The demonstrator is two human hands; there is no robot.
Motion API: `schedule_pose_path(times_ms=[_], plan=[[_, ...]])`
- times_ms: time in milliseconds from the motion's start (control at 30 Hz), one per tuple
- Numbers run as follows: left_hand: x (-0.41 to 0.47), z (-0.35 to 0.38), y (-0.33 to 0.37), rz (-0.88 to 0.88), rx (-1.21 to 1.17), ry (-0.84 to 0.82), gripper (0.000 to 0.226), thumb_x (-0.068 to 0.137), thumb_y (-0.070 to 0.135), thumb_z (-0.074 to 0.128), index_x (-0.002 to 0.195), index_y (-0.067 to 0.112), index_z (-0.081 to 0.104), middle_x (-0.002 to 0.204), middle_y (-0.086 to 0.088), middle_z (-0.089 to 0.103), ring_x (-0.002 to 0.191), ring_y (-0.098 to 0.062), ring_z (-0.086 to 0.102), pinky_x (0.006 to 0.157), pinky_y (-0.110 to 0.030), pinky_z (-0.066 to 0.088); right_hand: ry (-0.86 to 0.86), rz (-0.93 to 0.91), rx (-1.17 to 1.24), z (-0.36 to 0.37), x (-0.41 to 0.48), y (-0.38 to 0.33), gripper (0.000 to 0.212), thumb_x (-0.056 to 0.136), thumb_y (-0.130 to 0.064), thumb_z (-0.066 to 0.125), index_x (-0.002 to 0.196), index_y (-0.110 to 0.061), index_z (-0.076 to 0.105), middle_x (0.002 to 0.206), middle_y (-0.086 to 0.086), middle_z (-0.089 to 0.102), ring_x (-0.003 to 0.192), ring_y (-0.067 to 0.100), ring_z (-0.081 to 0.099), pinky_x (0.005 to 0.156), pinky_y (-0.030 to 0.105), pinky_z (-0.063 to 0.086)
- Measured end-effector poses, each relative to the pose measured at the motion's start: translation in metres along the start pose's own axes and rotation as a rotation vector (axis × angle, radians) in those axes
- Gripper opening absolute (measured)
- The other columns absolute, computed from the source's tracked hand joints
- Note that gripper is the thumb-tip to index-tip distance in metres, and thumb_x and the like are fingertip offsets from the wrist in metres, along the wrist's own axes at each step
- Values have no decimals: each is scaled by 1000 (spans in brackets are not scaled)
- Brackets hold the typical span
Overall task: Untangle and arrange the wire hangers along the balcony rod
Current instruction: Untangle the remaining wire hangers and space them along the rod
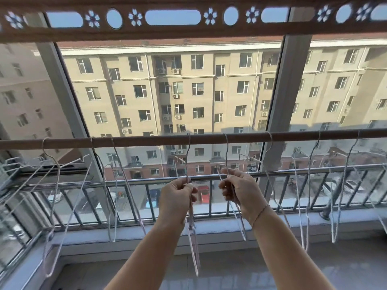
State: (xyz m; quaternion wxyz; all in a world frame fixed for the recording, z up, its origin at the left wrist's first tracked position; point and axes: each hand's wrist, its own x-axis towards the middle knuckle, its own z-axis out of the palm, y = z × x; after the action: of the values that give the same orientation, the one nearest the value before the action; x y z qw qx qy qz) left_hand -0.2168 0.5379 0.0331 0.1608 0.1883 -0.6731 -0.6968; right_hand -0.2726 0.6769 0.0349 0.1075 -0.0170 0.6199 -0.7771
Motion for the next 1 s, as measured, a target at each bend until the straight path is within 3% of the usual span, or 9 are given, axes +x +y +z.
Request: schedule_pose_path(times_ms=[100, 233, 300, 400, 533, 633, 767, 900, 1000], plan=[[-2, -7, 0, 4, 19, 13, 12, 90, 6, 56, 94, 12, 66, 73, -5, 64, 62, -16, 55, 54, -20, 48, -13, 9, -33, 3, 3, 3, 29, 97, -3, 35, 123, -3, 48, 73, 13, 65, 59, 20, 60, 56, 28, 49], [-10, -26, 0, 114, 101, 86, 6, 90, 17, 59, 91, 19, 64, 79, 1, 66, 74, -16, 59, 74, -33, 51, 50, -125, -374, 6, -7, 6, 39, 97, -12, 39, 136, -5, 40, 106, 7, 59, 89, 19, 61, 78, 33, 51], [-14, -44, 3, 208, 140, 157, 5, 90, 20, 59, 93, 21, 63, 82, 1, 68, 76, -17, 63, 75, -34, 52, 81, -206, -495, 10, -21, 3, 33, 96, -16, 41, 129, -10, 42, 109, 10, 58, 98, 27, 60, 87, 41, 51], [-17, -82, 10, 368, 215, 330, 9, 90, 25, 57, 96, 22, 64, 83, 0, 68, 77, -18, 64, 71, -30, 53, 155, -421, -650, 29, -45, -5, 42, 93, -24, 46, 134, -16, 37, 131, 2, 46, 123, 16, 44, 103, 33, 37], [-10, -136, 16, 481, 235, 534, 15, 91, 24, 56, 103, 16, 63, 86, 4, 65, 80, -9, 62, 66, -18, 49, 56, -669, -720, 84, -84, -15, 36, 92, -25, 48, 128, -24, 44, 119, -15, 39, 111, -1, 42, 92, 19, 34], [6, -173, 7, 440, 305, 585, 20, 90, 26, 58, 105, 14, 61, 98, -5, 64, 87, -17, 61, 70, -23, 49, -84, -618, -757, 129, -87, -1, 33, 92, -30, 49, 124, -31, 46, 118, -18, 46, 107, -3, 49, 92, 20, 42], [19, -205, -6, 305, 329, 438, 31, 89, 27, 60, 115, 11, 56, 106, -6, 61, 95, -18, 57, 75, -21, 45, -146, -489, -827, 183, -72, 35, 39, 91, -33, 50, 129, -21, 48, 126, -7, 55, 116, 9, 51, 96, 23, 40], [26, -223, -7, 221, 341, 209, 33, 88, 33, 59, 113, 11, 58, 99, -3, 65, 92, -18, 61, 78, -26, 49, -68, -430, -853, 216, -55, 57, 32, 90, -29, 53, 119, -14, 55, 101, -3, 64, 98, 12, 60, 81, 18, 46], [33, -230, -5, 156, 279, 46, 33, 87, 35, 61, 110, 11, 61, 96, -5, 70, 89, -19, 66, 84, -36, 54, 9, -398, -815, 227, -49, 67, 27, 89, -28, 56, 113, -15, 60, 90, -7, 64, 87, 11, 61, 78, 25, 50]])
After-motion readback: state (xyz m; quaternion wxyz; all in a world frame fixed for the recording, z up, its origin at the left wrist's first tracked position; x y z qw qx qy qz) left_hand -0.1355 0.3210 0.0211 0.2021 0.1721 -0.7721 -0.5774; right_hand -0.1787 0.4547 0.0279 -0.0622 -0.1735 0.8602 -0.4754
